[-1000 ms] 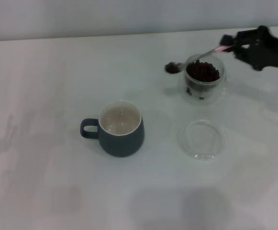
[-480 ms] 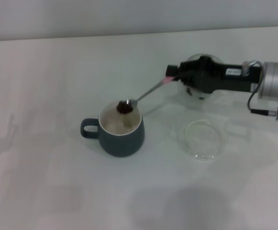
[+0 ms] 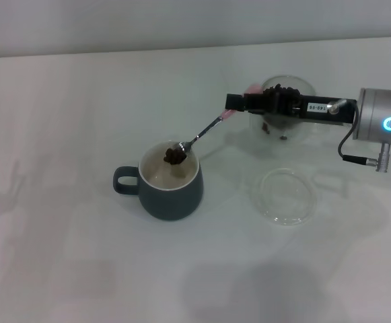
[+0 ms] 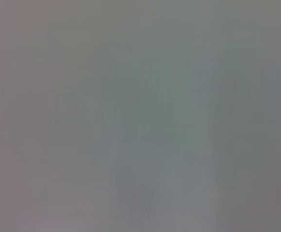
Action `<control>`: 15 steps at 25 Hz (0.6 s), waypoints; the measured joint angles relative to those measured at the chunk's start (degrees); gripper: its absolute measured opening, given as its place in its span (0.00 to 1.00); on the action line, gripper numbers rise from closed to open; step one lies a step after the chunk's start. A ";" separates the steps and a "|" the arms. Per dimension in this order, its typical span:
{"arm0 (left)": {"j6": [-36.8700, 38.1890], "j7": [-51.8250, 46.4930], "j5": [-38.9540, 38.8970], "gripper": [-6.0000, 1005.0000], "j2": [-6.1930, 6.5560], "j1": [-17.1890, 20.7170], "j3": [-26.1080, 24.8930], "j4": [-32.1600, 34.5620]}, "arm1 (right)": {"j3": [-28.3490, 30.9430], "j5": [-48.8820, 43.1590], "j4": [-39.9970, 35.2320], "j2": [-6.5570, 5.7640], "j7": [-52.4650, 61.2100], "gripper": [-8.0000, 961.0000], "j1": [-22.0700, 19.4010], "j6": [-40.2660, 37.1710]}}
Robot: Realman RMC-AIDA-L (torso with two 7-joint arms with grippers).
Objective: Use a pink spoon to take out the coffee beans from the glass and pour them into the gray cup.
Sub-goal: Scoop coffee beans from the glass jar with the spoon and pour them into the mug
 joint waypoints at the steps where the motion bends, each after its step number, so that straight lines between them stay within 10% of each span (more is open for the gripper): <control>1: -0.01 0.00 -0.01 0.80 0.01 -0.05 0.00 0.00 | -0.41 0.28 -0.29 0.00 -2.78 0.28 0.07 0.72; 15: -0.25 -0.02 -0.63 0.80 0.00 -0.80 -0.09 -0.53 | -3.79 5.58 -1.25 -0.25 -19.07 0.29 -0.43 2.57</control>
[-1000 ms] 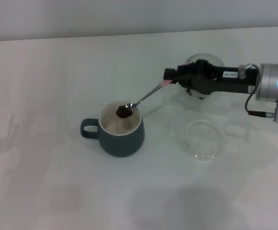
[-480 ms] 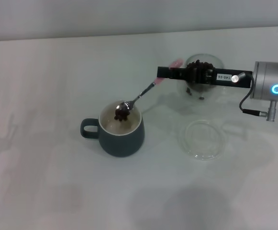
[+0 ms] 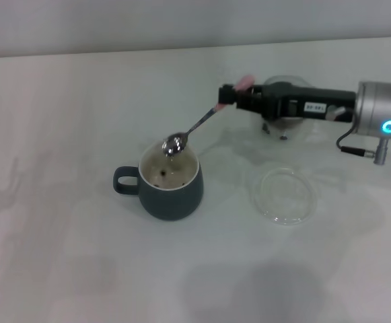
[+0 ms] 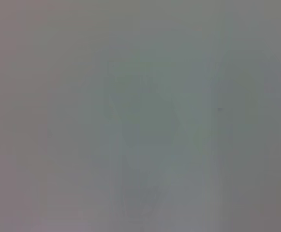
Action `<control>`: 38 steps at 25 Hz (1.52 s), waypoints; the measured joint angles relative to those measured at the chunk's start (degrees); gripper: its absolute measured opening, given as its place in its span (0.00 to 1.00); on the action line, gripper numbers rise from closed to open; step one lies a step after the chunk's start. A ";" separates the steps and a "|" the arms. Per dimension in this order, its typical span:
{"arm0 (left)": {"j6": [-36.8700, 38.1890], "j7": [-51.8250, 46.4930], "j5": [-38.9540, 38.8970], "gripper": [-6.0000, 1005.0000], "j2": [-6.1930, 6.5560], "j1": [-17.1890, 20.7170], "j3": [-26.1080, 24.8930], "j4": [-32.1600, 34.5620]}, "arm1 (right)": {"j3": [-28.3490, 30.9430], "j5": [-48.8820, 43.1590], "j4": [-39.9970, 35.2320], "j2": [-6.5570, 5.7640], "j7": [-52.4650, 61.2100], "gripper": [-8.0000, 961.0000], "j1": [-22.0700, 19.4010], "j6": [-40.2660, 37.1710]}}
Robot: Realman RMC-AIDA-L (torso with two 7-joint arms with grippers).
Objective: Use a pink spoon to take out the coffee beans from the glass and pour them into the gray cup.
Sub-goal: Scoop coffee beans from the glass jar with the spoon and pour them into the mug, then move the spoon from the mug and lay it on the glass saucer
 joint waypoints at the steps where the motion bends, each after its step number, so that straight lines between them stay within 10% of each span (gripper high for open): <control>1: 0.00 0.00 -0.07 0.80 0.00 0.00 0.00 0.00 | 0.58 0.14 -0.05 -0.27 0.45 0.29 -0.06 0.57; 10: 0.00 0.00 -0.13 0.80 -0.07 -0.05 0.00 0.00 | 3.89 -0.39 -1.44 -10.88 9.88 0.30 -3.34 8.01; 15: 0.03 0.00 -0.13 0.80 -0.09 -0.08 0.00 0.00 | 4.06 -6.65 -1.33 -13.79 12.19 0.31 -5.10 9.15; 38: 0.04 0.00 -0.12 0.80 -0.06 -0.63 0.01 0.00 | 3.82 -18.19 0.74 -9.33 14.24 0.33 -5.54 0.65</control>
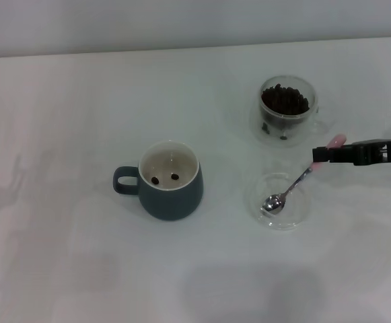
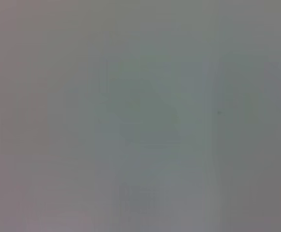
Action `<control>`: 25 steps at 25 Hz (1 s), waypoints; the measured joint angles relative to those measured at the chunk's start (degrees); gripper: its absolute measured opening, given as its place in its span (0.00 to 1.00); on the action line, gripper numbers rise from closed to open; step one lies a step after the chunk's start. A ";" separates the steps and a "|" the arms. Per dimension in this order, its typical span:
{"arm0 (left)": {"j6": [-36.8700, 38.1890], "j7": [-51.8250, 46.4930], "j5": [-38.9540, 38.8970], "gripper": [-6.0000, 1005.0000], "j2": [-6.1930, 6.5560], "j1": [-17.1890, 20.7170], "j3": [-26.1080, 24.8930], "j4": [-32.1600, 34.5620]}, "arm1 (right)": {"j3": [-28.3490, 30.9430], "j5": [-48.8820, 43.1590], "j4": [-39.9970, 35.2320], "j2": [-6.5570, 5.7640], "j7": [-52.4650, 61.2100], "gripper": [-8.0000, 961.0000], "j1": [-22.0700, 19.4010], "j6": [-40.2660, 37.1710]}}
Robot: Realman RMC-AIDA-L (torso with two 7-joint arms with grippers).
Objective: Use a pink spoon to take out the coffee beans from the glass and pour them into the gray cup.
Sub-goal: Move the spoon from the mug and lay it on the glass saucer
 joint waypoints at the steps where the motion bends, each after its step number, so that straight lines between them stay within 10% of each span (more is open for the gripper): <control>1: 0.00 0.00 0.00 0.80 0.03 0.00 0.00 0.00 | -0.01 -0.02 0.00 0.07 0.20 0.33 0.00 -0.06; 25: -0.01 0.00 0.00 0.80 0.15 0.37 0.00 0.01 | 0.17 -0.91 -0.72 0.40 0.95 0.45 -0.32 -7.75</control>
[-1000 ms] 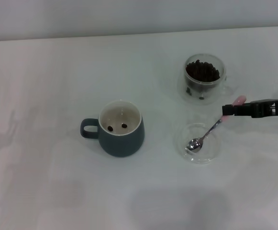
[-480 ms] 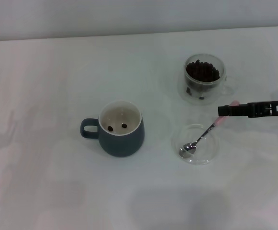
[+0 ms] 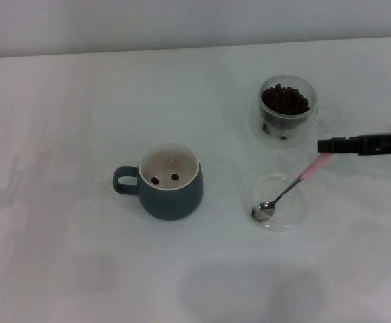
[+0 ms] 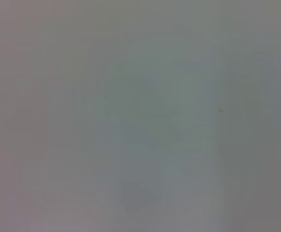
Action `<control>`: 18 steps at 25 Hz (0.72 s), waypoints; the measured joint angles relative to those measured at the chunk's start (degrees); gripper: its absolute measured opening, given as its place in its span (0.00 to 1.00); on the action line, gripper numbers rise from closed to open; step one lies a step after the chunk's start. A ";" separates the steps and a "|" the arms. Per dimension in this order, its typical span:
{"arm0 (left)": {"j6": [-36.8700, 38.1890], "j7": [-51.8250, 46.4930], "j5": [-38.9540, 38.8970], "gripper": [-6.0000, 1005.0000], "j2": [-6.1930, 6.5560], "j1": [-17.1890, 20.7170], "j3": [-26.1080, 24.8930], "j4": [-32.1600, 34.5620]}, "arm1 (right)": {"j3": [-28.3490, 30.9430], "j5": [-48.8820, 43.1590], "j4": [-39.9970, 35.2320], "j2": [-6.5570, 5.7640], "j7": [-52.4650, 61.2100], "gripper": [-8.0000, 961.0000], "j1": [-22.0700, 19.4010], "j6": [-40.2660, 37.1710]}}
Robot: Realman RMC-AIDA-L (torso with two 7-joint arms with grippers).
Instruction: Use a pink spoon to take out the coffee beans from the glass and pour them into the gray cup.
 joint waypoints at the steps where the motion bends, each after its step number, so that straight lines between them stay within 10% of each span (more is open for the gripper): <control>1: 0.00 0.00 0.00 0.80 0.00 0.00 0.00 0.00 | 0.11 0.00 -0.06 -0.05 -0.14 0.46 0.00 -0.64; 7: 0.00 0.00 0.00 0.80 -0.07 0.08 0.00 0.00 | 2.61 0.35 -1.60 -0.31 -0.75 0.65 -0.45 -3.05; 12: 0.00 0.00 -0.06 0.80 -0.09 0.21 0.00 0.00 | 15.88 0.56 -2.19 0.17 -4.52 0.84 -1.68 -3.13; 18: -0.76 -2.76 -4.68 0.80 -0.26 0.40 0.00 0.00 | 34.81 3.50 -1.79 6.26 -24.86 0.92 -3.20 -11.83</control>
